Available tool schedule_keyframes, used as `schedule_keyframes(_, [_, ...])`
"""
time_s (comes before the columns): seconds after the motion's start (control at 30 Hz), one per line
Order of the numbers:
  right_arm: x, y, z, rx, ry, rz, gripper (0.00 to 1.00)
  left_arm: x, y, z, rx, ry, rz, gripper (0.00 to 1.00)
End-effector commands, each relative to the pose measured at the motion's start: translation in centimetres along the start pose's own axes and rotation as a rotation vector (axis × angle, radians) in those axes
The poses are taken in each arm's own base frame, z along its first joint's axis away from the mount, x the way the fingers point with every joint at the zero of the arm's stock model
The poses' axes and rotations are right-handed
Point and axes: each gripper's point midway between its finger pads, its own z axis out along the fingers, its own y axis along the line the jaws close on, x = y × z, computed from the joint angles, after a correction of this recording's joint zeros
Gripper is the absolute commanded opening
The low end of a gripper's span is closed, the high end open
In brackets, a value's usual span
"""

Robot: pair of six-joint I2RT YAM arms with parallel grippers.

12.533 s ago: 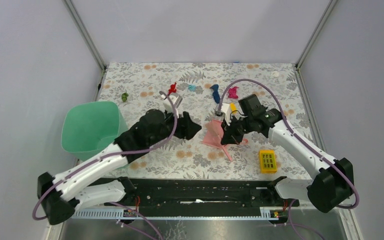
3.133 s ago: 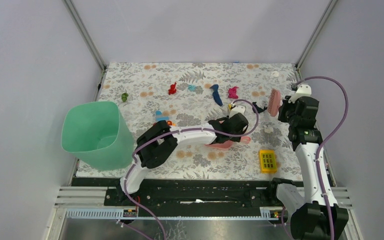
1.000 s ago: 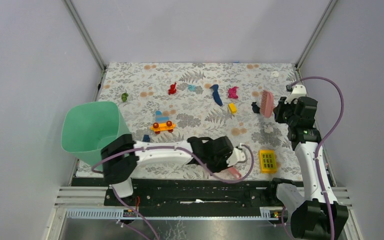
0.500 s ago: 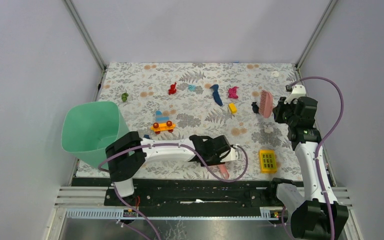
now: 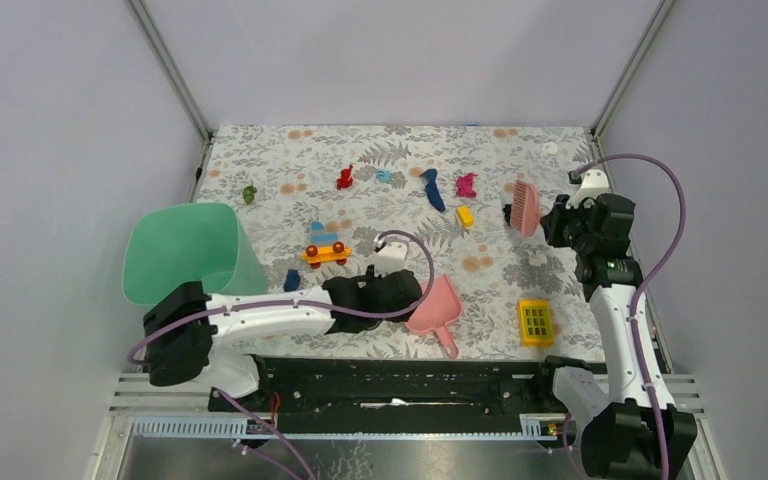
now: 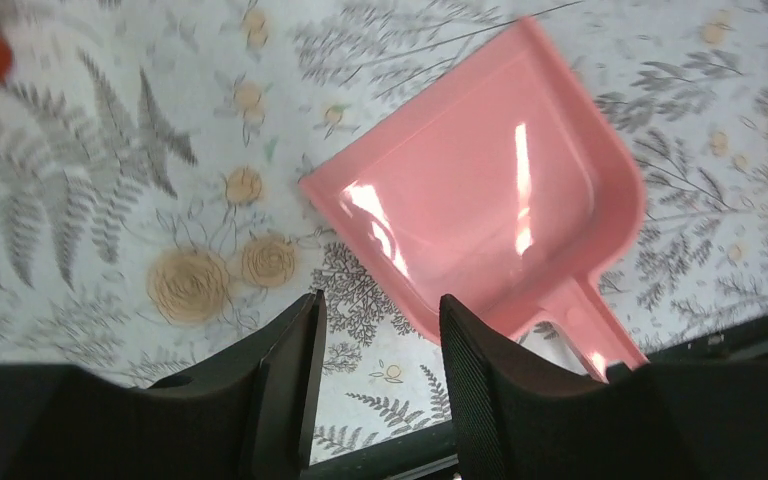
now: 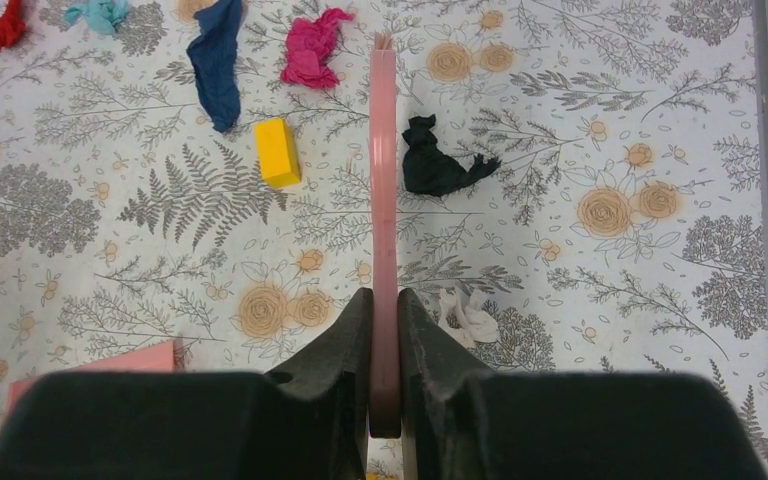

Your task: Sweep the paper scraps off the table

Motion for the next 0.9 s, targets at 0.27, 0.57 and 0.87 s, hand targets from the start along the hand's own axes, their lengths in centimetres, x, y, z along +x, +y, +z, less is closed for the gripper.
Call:
schedule_keyframes(0.27, [-1.5,0.6,-0.7,-0.031,-0.062,-0.03,0.0,1.9,0.9,4.3,-0.197,0.021,-0.415,0.5])
schedule_keyframes(0.57, [-1.3,0.7,-0.5,-0.037,-0.053,-0.03,0.0,3.4,1.0,6.0,-0.215,0.067,-0.428,0.37])
schedule_keyframes(0.87, [-1.2,0.7,-0.4,-0.04,-0.049,-0.03,0.0,3.8,-0.1,7.8,-0.175,0.113,-0.411,0.22])
